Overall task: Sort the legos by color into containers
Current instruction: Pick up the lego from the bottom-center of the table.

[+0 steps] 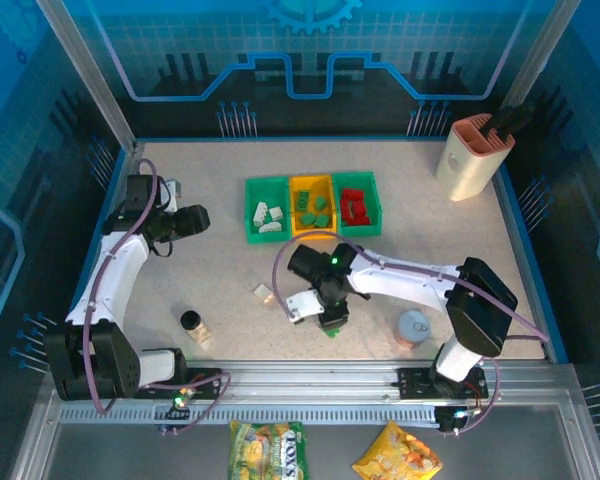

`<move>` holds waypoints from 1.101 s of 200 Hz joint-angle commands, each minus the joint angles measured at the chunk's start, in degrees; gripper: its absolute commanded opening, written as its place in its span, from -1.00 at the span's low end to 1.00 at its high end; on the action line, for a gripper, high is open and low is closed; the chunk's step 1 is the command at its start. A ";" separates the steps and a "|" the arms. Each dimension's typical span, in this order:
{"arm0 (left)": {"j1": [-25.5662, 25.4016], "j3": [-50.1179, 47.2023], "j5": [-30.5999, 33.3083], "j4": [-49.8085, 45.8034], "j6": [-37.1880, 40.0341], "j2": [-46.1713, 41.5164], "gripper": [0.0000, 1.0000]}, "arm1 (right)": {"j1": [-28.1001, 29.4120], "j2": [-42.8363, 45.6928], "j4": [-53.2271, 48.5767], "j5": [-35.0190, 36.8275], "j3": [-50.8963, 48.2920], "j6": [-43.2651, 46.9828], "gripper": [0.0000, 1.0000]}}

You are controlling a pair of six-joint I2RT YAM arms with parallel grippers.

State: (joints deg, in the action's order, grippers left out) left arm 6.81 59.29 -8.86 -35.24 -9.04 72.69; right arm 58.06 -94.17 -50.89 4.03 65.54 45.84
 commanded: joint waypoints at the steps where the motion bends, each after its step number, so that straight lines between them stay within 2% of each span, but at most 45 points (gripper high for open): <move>1: 0.74 -0.22 -0.83 0.09 -0.19 -0.87 0.40 | 2.96 2.49 0.90 6.72 -3.80 2.73 0.10; 65: 0.75 -0.40 -0.51 0.10 -0.19 -1.21 0.41 | 6.78 5.81 8.46 11.38 -10.47 7.12 0.18; 116: 0.79 -0.49 -0.71 0.18 -0.28 -1.31 0.41 | 7.42 4.63 10.77 10.97 -11.51 7.92 0.27; 220: 0.76 -0.58 -0.72 0.18 -0.34 -1.41 0.42 | 7.33 -0.63 10.29 7.26 -10.83 7.66 0.23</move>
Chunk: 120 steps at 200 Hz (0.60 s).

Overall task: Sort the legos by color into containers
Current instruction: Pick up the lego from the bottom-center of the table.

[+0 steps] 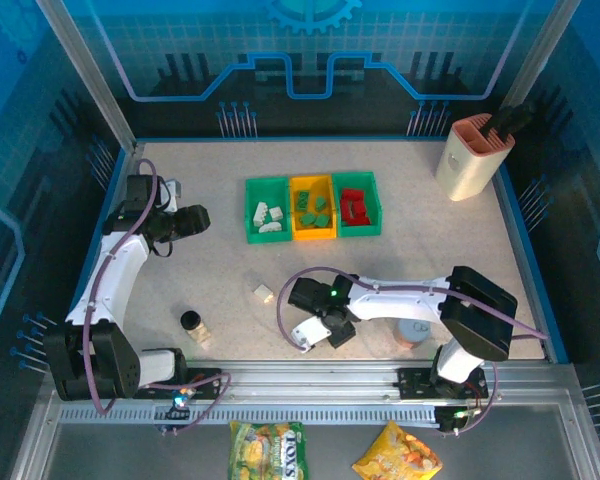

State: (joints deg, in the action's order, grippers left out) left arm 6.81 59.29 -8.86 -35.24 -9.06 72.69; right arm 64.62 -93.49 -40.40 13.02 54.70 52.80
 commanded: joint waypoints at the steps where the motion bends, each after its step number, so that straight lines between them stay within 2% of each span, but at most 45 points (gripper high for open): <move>1: 0.75 -0.58 -0.72 0.18 -0.38 -1.36 0.42 | 0.77 -1.32 -0.20 -1.74 -0.01 0.72 0.23; 120: 0.75 -0.92 -0.54 0.10 -0.37 -1.73 0.42 | 0.24 -2.53 0.41 -2.25 0.13 0.17 0.04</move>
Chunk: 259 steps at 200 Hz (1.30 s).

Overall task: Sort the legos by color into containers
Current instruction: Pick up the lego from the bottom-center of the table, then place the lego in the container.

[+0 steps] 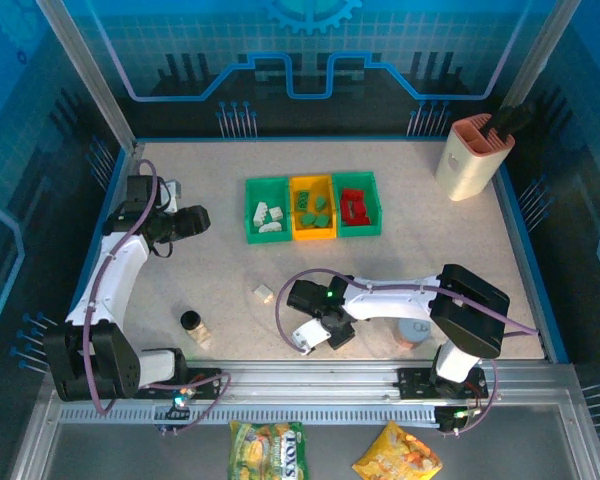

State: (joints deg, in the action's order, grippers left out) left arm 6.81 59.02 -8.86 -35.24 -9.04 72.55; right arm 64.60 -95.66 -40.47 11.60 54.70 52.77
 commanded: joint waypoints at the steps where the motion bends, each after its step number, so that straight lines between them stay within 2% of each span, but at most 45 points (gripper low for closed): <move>1: 0.75 -0.66 -0.54 0.09 -0.42 -1.61 0.42 | 0.27 -0.34 0.48 -0.85 0.14 0.21 0.04; 58: 0.76 -0.73 -0.10 0.03 -0.13 -1.62 0.42 | -0.33 0.47 0.05 -3.11 0.41 -2.17 -0.12; 107: 0.66 -0.93 -0.11 0.15 -0.16 -1.71 0.42 | -3.00 2.02 1.69 -8.45 0.82 -11.28 -0.14; 146: 0.66 -0.83 0.55 -0.08 0.05 -1.78 0.43 | -5.74 3.96 6.11 -11.02 -0.43 -21.89 -0.11; 189: 0.68 -0.76 1.47 -0.26 0.61 -2.15 0.44 | -8.54 5.55 12.00 -9.85 0.85 -36.75 -0.16; 259: 0.68 -0.58 2.25 -0.48 1.26 -2.24 0.45 | -11.45 2.83 14.21 -2.21 7.75 -61.93 -0.26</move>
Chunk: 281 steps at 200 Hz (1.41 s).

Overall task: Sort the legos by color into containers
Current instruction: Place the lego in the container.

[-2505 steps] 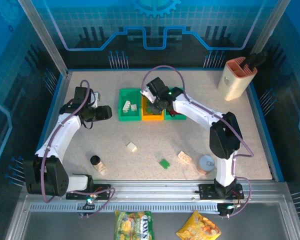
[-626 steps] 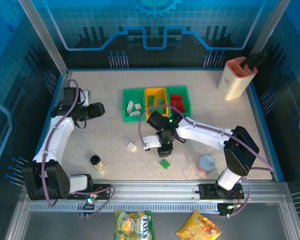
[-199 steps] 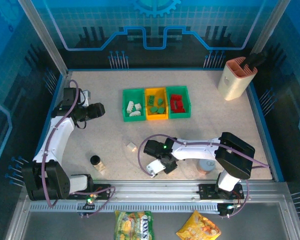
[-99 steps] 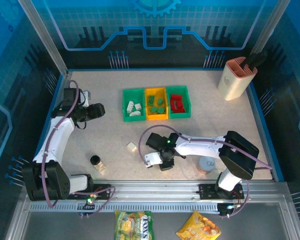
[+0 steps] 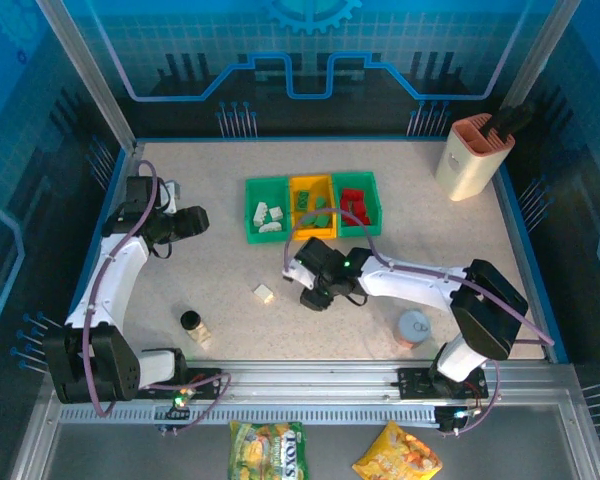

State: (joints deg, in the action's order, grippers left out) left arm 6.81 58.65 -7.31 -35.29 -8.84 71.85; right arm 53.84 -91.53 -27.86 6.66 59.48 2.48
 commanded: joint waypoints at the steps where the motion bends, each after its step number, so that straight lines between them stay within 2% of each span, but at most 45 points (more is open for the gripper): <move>1: 0.67 -0.21 0.71 -0.46 1.08 -1.54 0.44 | -0.73 -1.34 1.59 2.87 3.07 -11.94 -0.26; 35: 0.76 -0.29 0.72 -0.32 1.11 -1.54 0.44 | -3.04 -4.53 -0.74 2.89 8.07 -21.54 -0.27; 55: 0.72 -0.21 0.80 -0.39 1.16 -1.52 0.44 | -4.13 -6.71 -2.16 2.61 11.20 -24.27 -0.27; 136: 0.67 -0.34 0.57 -0.29 1.10 -1.57 0.44 | -11.73 -13.16 -6.58 0.20 22.62 -28.20 -0.22; 227: 0.68 -0.47 0.54 -0.30 1.11 -1.45 0.44 | -18.42 -24.55 -13.47 7.44 39.63 -31.94 -0.12; 281: 0.66 -0.60 0.27 -0.18 0.88 -1.62 0.44 | -20.14 -31.23 -15.61 7.51 48.10 -33.42 -0.11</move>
State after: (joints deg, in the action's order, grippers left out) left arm 6.81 58.65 -7.11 -35.27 -8.84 71.81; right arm 34.61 -119.92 -40.53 13.10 103.26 -29.26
